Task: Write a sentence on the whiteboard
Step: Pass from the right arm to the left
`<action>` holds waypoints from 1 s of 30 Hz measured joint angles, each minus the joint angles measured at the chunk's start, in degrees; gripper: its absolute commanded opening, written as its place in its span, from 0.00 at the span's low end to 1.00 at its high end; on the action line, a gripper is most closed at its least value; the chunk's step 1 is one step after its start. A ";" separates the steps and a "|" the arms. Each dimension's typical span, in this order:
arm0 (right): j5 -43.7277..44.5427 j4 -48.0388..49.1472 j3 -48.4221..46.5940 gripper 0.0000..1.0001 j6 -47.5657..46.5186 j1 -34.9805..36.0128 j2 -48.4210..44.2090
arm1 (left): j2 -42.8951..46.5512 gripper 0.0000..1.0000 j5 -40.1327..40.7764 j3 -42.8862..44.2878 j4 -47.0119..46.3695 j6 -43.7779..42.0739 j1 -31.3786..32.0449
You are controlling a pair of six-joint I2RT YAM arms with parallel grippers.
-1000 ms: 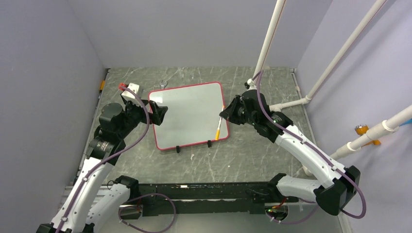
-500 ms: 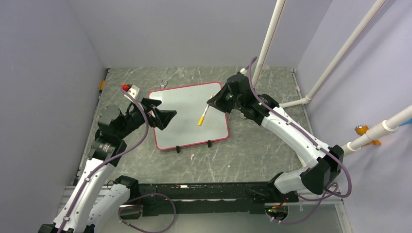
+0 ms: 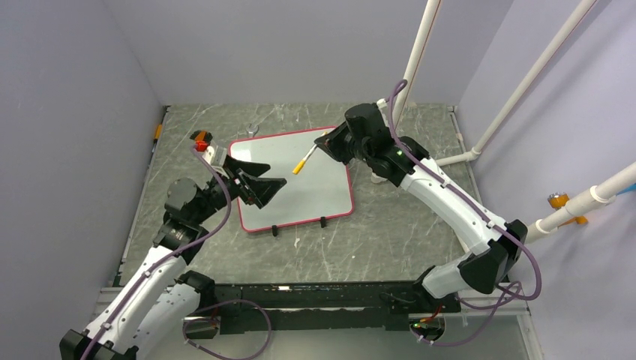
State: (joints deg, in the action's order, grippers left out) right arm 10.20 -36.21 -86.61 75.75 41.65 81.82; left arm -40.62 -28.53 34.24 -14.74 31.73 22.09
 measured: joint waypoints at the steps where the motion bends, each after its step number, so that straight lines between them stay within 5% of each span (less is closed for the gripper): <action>1: 0.07 -0.04 -0.57 0.00 0.57 0.07 0.28 | -0.07 0.91 0.24 -0.17 -0.87 0.55 0.37; 30: 2.38 -4.31 -3.43 0.00 7.43 3.45 3.45 | -6.78 0.61 14.84 -3.74 -14.58 2.36 12.33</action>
State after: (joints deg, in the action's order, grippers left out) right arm 12.58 -40.51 -90.04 83.18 45.10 85.27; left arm -47.40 -13.69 30.50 -29.32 34.09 34.41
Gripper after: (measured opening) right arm 0.132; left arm 0.632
